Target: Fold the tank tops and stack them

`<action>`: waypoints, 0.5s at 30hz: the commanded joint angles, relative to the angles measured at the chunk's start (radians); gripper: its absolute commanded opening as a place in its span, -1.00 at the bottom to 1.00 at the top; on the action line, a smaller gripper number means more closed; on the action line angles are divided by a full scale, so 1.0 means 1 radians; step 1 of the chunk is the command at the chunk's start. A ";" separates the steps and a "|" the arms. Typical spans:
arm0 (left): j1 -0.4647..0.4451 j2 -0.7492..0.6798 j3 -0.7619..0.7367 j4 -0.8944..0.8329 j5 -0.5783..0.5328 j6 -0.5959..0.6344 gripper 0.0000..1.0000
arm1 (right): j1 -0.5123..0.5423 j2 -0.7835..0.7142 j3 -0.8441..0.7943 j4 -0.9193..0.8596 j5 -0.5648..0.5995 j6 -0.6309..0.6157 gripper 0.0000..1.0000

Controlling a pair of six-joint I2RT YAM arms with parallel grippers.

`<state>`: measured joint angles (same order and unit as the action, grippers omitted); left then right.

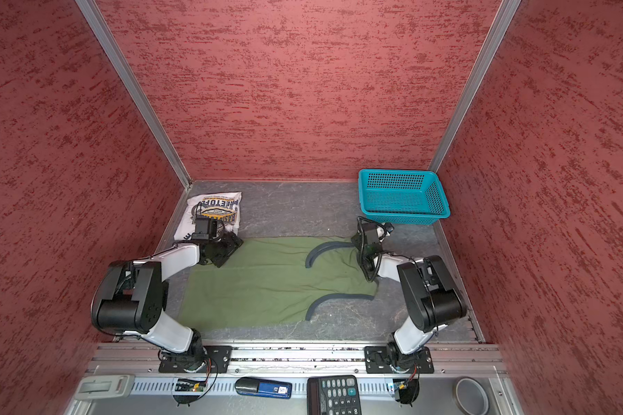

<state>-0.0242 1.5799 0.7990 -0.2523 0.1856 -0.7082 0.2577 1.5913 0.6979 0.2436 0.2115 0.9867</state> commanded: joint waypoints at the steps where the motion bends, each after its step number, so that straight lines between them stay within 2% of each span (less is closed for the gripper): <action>1: 0.005 -0.030 0.026 -0.162 -0.016 0.058 0.77 | 0.000 -0.076 0.029 -0.109 -0.013 -0.102 0.29; 5: -0.003 -0.088 0.064 -0.238 -0.070 0.084 0.82 | 0.013 -0.133 0.023 -0.213 -0.076 -0.156 0.38; 9: -0.042 -0.131 0.072 -0.292 -0.115 0.095 0.83 | 0.102 -0.195 0.036 -0.305 -0.104 -0.228 0.39; 13: -0.111 -0.101 0.072 -0.284 -0.102 0.084 0.81 | 0.235 -0.144 0.085 -0.322 -0.188 -0.272 0.39; 15: -0.148 -0.062 0.078 -0.275 -0.101 0.072 0.79 | 0.294 -0.071 0.128 -0.330 -0.208 -0.286 0.38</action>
<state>-0.1341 1.4742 0.8612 -0.5034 0.0967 -0.6384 0.4931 1.4582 0.7719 -0.0353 0.0719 0.7509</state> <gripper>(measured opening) 0.899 0.692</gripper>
